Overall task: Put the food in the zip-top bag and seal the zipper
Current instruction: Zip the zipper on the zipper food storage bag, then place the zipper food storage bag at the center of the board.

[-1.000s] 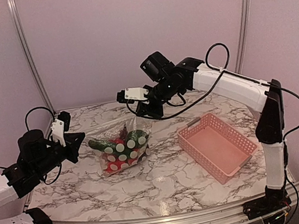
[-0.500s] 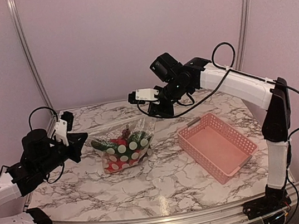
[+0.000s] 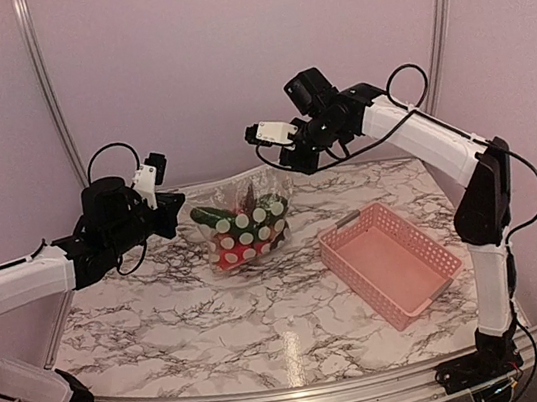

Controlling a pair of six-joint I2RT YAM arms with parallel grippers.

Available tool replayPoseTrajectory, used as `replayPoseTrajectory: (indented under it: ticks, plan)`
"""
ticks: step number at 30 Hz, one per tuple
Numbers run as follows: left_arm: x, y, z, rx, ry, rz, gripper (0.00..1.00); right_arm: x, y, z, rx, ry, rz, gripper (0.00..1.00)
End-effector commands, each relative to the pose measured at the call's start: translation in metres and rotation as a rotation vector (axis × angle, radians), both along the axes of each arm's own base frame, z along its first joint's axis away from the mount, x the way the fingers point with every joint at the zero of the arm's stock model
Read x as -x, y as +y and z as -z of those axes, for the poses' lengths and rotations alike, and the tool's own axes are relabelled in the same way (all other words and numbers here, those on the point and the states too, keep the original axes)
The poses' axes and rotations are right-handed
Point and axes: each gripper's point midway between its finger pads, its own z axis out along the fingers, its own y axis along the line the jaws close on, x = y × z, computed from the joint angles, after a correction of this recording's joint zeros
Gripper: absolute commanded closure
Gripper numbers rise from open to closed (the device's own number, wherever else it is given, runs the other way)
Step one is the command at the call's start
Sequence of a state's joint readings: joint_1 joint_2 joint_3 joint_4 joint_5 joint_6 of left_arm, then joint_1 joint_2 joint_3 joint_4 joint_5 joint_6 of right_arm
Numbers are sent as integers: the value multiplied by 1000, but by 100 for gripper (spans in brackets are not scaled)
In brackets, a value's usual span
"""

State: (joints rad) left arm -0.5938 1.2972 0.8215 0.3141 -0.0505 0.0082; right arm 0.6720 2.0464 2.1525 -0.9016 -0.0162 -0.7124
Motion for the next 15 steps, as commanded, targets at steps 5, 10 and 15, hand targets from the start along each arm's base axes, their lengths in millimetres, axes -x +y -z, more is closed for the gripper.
replayPoseTrajectory:
  ticks: [5, 10, 15]
  plan:
    - [1, -2, -23, 20, -56, 26, 100, 13, 0, -23, -58, -43, -31, 100]
    - [35, 14, 29, 21, 101, 38, 91, 79, 10, 30, -31, 191, -169, 100]
    - [70, 25, 49, 16, 212, 78, 78, 172, 24, 76, 28, 398, -344, 94]
